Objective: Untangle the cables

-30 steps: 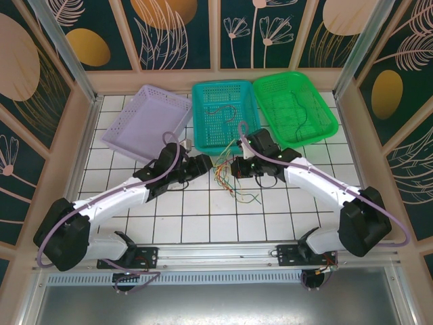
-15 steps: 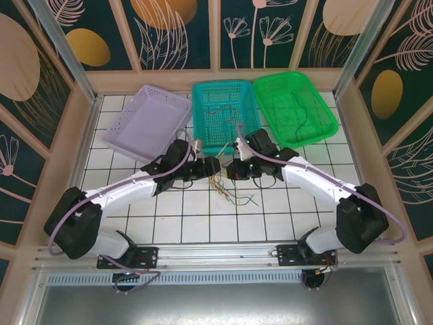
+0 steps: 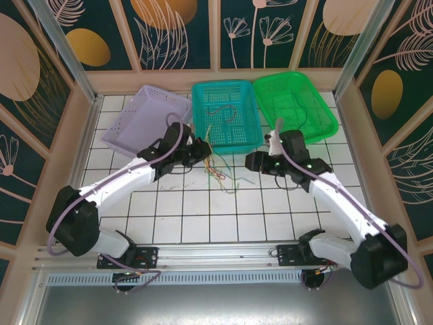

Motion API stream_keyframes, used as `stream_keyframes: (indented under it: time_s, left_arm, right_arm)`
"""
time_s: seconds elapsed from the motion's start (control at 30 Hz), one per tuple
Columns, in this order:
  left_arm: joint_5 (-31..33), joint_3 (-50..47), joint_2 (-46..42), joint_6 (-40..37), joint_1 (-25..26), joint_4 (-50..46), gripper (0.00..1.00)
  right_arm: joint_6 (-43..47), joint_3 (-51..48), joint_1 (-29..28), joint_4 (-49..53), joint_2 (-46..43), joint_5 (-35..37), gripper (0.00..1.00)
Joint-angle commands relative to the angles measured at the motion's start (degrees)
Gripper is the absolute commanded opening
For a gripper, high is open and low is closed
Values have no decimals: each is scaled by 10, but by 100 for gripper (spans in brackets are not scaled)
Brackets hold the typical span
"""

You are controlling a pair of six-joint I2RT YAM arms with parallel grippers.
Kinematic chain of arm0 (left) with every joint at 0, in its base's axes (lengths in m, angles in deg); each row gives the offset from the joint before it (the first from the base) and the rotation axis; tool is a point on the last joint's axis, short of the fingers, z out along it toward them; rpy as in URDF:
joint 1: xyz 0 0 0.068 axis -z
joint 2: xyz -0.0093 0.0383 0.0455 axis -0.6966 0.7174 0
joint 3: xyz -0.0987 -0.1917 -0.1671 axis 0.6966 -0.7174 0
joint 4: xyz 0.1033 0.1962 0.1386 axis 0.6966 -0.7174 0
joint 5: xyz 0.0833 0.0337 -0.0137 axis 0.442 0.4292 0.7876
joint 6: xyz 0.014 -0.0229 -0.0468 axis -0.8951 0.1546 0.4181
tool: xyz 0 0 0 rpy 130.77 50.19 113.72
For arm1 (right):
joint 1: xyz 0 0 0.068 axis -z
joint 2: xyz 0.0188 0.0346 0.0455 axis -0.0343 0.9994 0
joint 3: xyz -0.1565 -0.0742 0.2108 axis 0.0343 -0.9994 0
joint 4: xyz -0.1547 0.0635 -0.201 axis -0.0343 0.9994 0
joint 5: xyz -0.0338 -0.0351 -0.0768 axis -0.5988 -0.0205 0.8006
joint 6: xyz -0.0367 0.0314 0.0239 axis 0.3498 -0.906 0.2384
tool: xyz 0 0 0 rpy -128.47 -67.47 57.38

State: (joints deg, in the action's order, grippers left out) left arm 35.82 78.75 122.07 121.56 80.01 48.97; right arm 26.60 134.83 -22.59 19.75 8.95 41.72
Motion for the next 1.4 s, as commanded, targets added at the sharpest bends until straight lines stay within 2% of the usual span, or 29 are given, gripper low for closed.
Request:
stream_keyframes:
  time_s: [0.0, 0.07, 0.13, 0.23, 0.3, 0.37, 0.43, 0.6, 0.67, 0.8, 0.97, 1.17, 1.37]
  left_arm:
    - [14, 31, -12, 67, -21, -57, 0]
    - [10, 27, -25, 93, -34, -42, 0]
    - [6, 21, -39, 123, -43, -23, 0]
    - [3, 13, -50, 154, -45, 3, 0]
    - [-1, 11, -51, 165, -46, 12, 0]
    - [0, 12, -54, 164, -45, 9, 0]
    - [13, 16, -61, 153, -45, -23, 0]
    - [74, -26, -112, 130, -45, -107, 0]
    - [94, -50, -136, 118, -45, -132, 0]
    - [122, -90, -180, 86, -45, -186, 0]
    - [160, -125, -228, 52, -45, -246, 0]
    - [177, -153, -252, 21, -45, -282, 0]
    - [188, -161, -259, 2, -45, -299, 0]
  right_arm:
    - [-65, -39, 5, 32, -14, 46, 55]
    - [-141, -70, 15, 28, -34, 30, 53]
    - [-255, -100, 26, 12, -57, 7, 52]
    - [-428, -153, 18, -69, -72, -44, 48]
    - [-518, -179, 1, -123, -73, -45, 48]
    - [-562, -184, -13, -158, -61, -33, 47]
    - [-529, -156, -32, -161, -29, -17, 46]
    - [-371, -52, -102, -67, 96, 57, 47]
    - [-338, -38, -116, -45, 146, 56, 45]
    - [-342, -49, -140, -62, 184, 53, 44]
    - [-314, -6, -171, 41, 207, 130, 44]
    - [-300, -45, -174, -14, 222, 95, 44]
    - [-326, -76, -174, -78, 232, 63, 36]
